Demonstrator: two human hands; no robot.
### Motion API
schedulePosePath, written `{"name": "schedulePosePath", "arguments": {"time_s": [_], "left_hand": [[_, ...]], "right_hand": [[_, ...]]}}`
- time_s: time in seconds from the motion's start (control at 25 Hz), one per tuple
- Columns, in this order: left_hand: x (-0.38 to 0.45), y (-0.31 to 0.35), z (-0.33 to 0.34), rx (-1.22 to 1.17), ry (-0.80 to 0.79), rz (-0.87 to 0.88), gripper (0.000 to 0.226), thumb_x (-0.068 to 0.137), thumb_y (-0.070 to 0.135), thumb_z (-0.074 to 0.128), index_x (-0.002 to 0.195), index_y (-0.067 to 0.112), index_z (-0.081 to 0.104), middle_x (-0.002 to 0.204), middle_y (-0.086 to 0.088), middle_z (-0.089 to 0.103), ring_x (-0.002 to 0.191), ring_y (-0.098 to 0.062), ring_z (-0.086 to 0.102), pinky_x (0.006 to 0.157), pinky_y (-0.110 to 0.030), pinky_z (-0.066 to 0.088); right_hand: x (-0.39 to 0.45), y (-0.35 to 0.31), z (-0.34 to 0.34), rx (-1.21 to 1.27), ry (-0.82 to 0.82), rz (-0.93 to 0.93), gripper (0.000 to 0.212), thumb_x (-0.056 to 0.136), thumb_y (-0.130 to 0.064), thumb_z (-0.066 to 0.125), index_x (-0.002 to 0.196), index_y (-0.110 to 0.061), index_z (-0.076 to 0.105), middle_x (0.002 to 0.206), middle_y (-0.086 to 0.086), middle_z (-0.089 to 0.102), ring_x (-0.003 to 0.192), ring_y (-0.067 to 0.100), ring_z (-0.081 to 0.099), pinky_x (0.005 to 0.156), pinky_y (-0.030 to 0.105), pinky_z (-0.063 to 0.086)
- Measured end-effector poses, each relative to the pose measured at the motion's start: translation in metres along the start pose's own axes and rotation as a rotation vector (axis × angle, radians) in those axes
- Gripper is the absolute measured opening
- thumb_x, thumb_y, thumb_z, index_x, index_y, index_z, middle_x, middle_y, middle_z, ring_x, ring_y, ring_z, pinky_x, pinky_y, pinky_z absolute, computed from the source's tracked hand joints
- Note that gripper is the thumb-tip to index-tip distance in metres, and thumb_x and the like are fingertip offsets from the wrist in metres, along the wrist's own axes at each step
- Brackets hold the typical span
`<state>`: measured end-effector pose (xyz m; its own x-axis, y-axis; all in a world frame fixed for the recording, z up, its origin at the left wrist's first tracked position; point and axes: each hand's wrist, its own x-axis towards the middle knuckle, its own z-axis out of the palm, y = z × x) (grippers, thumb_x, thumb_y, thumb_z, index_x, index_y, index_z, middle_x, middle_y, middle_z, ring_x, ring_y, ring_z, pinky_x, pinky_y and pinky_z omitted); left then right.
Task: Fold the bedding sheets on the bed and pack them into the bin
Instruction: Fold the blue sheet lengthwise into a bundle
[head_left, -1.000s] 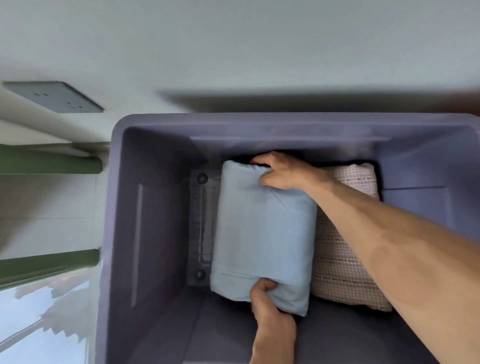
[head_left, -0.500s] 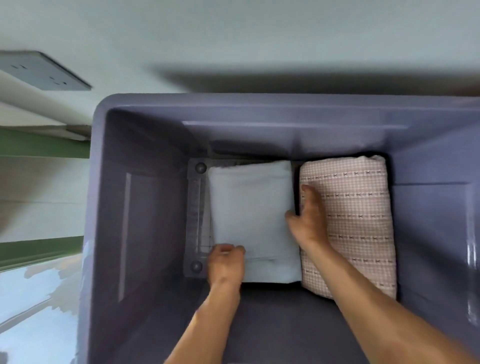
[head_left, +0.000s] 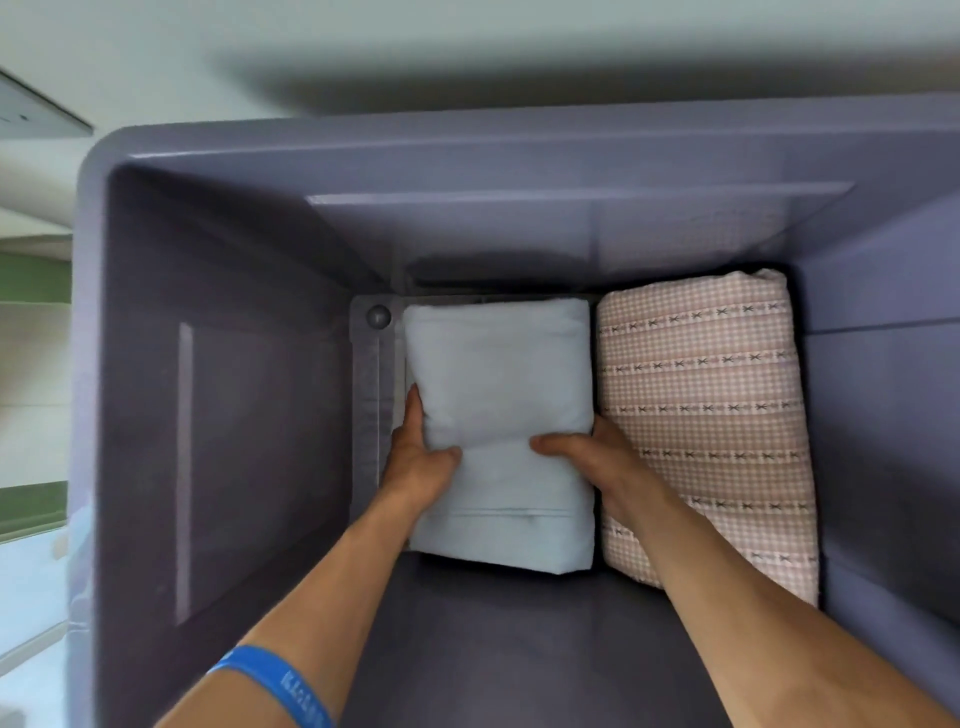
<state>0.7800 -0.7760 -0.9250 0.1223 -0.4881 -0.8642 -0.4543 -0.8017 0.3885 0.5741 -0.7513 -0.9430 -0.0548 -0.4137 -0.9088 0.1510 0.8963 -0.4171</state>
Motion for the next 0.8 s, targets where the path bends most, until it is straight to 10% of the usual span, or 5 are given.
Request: {"name": "schedulePosePath", "arguments": {"time_s": [0.44, 0.8], "left_hand": [[-0.035, 0.033, 0.063, -0.214, -0.281, 0.041, 0.075, 0.092, 0.012, 0.056, 0.15, 0.047, 0.023, 0.139, 0.017, 0.048, 0.124, -0.011, 0.049, 0.109, -0.036, 0.04], [-0.04, 0.056, 0.087, 0.053, -0.082, 0.007, 0.074, 0.09, 0.032, 0.055, 0.152, 0.044, 0.014, 0.153, 0.003, 0.038, 0.132, -0.025, 0.046, 0.107, -0.039, 0.043]], "right_hand": [[-0.099, -0.024, -0.045, -0.244, 0.493, -0.294, 0.052, 0.067, -0.023, 0.079, 0.113, -0.033, 0.056, 0.098, -0.014, 0.069, 0.09, 0.013, 0.067, 0.081, 0.038, 0.056], [-0.092, -0.014, -0.063, -0.276, 0.489, -0.274, 0.067, 0.069, -0.031, 0.083, 0.122, -0.034, 0.042, 0.113, -0.012, 0.059, 0.099, 0.017, 0.06, 0.081, 0.035, 0.05]]}}
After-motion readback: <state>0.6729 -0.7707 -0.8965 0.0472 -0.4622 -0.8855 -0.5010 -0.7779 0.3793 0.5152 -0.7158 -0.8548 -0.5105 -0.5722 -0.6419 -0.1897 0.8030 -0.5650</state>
